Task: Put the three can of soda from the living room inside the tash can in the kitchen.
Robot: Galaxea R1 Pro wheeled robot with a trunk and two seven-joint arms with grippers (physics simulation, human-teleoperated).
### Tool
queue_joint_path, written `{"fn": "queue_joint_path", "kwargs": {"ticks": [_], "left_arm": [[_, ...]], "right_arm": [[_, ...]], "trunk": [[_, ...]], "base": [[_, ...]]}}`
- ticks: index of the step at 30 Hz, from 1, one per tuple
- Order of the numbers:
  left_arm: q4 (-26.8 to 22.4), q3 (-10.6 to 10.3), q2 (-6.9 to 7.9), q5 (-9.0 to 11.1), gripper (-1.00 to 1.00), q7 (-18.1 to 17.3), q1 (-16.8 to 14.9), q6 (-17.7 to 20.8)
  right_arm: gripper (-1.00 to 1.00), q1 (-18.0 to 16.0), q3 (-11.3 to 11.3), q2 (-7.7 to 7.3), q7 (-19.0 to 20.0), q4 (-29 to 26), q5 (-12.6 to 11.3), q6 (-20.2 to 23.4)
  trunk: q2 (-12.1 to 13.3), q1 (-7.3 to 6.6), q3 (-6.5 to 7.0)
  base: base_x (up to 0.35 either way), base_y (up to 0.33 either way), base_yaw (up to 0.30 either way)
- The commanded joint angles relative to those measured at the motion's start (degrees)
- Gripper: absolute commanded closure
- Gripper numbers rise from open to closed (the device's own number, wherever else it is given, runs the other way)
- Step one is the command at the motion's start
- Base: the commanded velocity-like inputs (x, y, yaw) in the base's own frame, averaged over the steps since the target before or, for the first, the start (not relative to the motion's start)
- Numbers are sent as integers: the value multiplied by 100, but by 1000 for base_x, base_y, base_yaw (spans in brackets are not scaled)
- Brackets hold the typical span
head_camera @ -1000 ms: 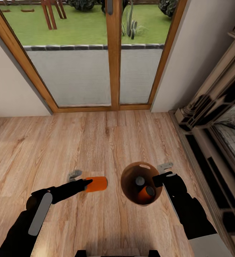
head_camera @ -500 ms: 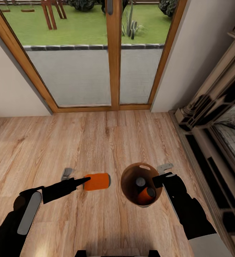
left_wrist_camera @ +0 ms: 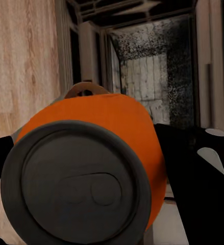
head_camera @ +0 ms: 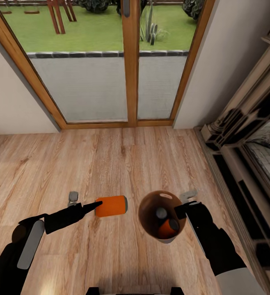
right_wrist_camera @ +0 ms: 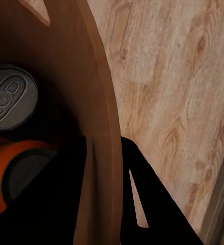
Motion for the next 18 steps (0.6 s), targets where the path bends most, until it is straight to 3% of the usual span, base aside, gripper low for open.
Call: {"fn": "queue_joint_path", "kwargs": {"ticks": [1, 7, 11, 14, 18], "left_arm": [[4, -19, -2, -2, 100, -6, 0, -1], [36, -277, -14, 0, 100, -7, 0, -4], [57, -537, -236, -5, 100, 15, 0, -16], [65, -702, -322, -11, 100, 34, 0, -25], [69, -776, -391, -11, 100, 40, 0, -29]], "right_arm": [[100, 0, 2, 2, 18, 25, -57, -53], [100, 0, 16, 42, 18, 127, -55, -218], [100, 0, 23, 77, 18, 145, -58, -235], [100, 0, 24, 88, 16, 148, -59, -237], [100, 0, 24, 133, 10, 149, -59, -238]], "trunk": [[0, 0, 0], [0, 0, 0], [0, 0, 0], [0, 0, 0], [0, 0, 0]], "base": [[0, 0, 0], [0, 0, 0], [0, 0, 0], [0, 0, 0], [0, 0, 0]]}}
